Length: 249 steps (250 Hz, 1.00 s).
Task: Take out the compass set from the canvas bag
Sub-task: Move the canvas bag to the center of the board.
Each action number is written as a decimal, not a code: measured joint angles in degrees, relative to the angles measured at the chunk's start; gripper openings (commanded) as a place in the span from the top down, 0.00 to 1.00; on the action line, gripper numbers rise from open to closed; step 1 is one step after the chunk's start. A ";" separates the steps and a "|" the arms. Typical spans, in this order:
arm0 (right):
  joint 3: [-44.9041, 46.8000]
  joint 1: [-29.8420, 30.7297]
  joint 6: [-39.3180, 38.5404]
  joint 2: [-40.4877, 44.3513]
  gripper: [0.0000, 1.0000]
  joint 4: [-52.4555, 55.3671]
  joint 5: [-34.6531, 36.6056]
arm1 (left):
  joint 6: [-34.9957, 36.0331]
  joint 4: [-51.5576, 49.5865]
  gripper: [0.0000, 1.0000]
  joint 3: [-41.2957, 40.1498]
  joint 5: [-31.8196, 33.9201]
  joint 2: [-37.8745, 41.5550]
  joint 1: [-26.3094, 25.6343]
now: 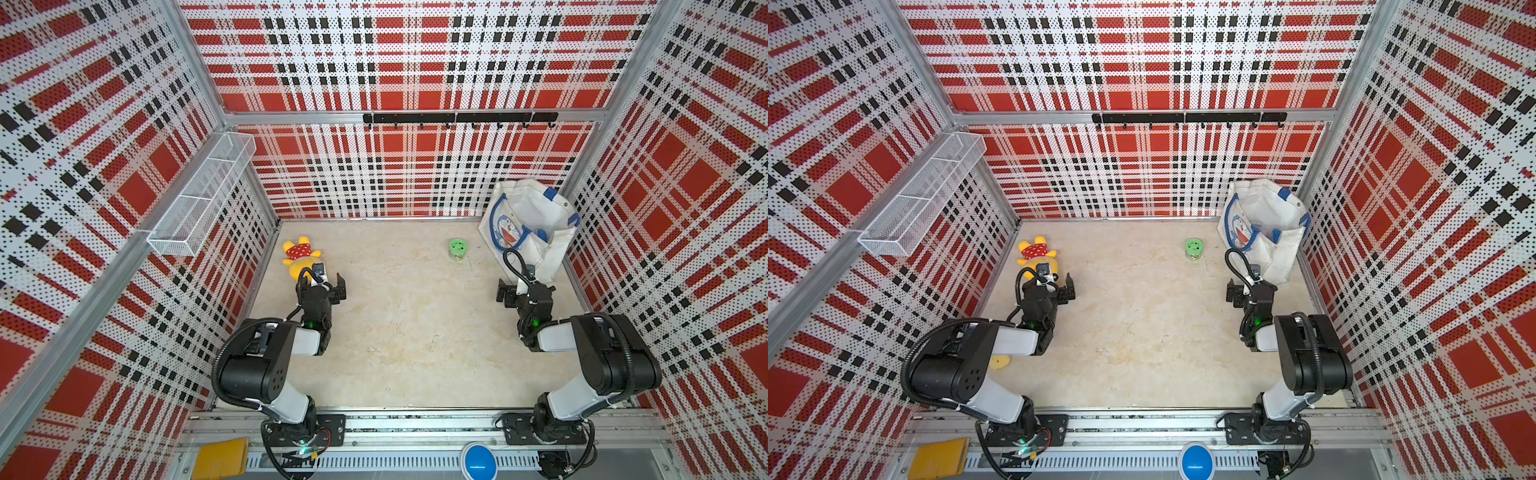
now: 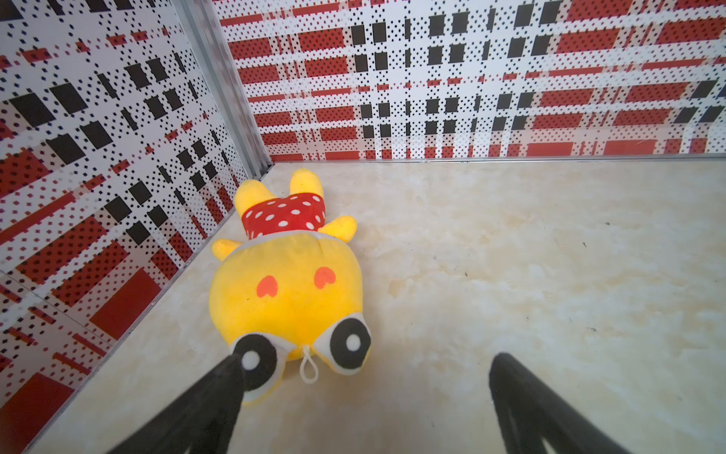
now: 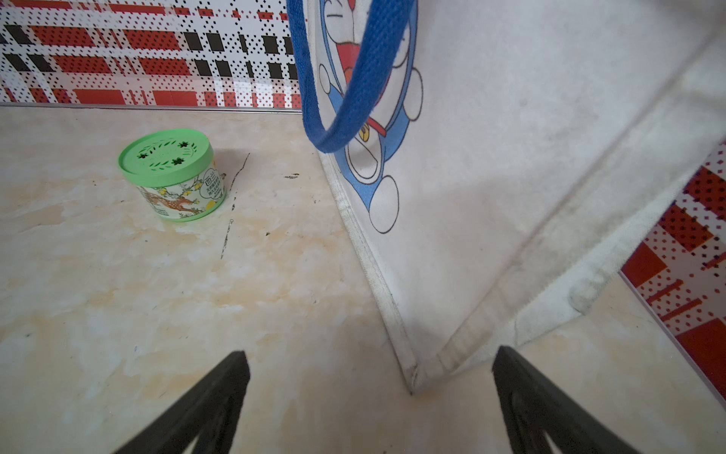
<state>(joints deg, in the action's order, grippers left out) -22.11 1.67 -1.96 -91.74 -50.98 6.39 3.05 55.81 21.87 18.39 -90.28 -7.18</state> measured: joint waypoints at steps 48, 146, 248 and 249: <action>0.00 0.00 0.00 0.00 0.00 0.00 0.00 | 0.00 0.00 0.00 0.00 0.02 0.00 0.00; 0.00 0.00 0.00 0.00 0.00 0.00 0.00 | 0.00 0.00 0.00 0.00 0.00 0.00 0.00; 0.00 0.00 0.00 0.00 0.00 0.00 -0.02 | -0.09 -0.22 0.00 0.00 -0.57 0.00 0.42; 0.00 0.00 0.00 0.00 0.00 0.00 0.00 | -0.09 -0.22 0.00 0.00 -0.57 0.00 0.42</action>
<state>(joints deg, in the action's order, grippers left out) -22.11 1.67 -1.96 -91.74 -50.98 6.39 2.96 55.59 21.87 17.82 -90.28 -6.76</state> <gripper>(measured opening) 0.995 0.993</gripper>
